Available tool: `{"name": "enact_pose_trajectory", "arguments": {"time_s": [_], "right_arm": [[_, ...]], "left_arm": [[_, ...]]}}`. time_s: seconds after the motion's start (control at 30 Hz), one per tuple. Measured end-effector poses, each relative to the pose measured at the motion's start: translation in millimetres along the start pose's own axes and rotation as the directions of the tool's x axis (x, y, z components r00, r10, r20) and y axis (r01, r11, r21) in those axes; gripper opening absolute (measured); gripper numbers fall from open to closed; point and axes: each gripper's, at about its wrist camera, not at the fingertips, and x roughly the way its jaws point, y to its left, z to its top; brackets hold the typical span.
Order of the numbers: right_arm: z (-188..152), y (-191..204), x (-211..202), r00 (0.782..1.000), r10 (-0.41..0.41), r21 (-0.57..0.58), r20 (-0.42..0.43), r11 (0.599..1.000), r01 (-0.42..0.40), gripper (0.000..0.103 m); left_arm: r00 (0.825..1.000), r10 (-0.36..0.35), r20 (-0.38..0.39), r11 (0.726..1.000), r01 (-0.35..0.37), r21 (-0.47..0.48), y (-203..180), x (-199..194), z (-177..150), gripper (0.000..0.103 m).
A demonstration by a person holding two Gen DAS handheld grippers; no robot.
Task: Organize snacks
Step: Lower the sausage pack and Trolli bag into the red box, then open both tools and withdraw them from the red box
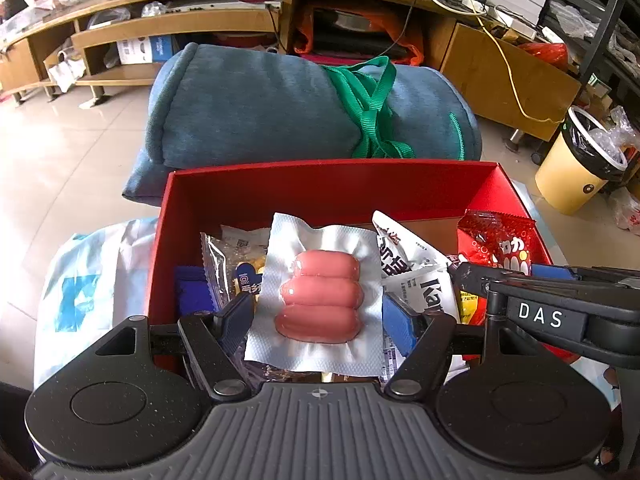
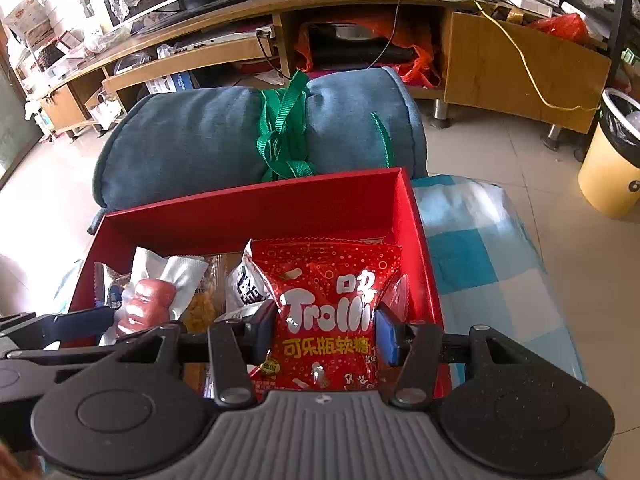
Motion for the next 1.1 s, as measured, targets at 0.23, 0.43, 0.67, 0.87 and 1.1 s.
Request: {"name": "enact_pose_trajectory", "arguments": {"time_s": [0.23,0.43,0.67,0.87,1.1], "right_arm": [[-2.5,3.8,5.5,1.0,-0.021,-0.03,-0.004,0.999,0.021,0.047],[-2.2,6.7,3.1,1.0,-0.03,-0.041,0.004,0.999,0.03,0.052],[-1.9,9.5,-1.8,0.999,-0.034,-0.054,0.023,0.998,0.035,0.057],[-1.7,13.0,-8.1,0.999,-0.036,-0.064,0.038,0.997,0.039,0.058],[1.1,13.0,-16.9,0.998,-0.024,-0.054,0.062,0.998,0.027,0.062]], "left_arm": [[0.999,0.039,0.002,0.999,-0.039,0.022,-3.5,0.7,-3.8,0.076],[0.999,0.042,0.006,0.999,-0.042,0.02,-0.7,-3.0,-4.3,0.078],[0.997,0.06,0.04,0.998,-0.062,0.027,0.4,-13.3,-4.5,0.081],[0.997,0.059,0.052,0.998,-0.06,0.021,2.6,-18.8,-4.3,0.082],[0.995,0.067,0.073,0.997,-0.069,0.021,5.7,-27.3,-5.9,0.084]]}}
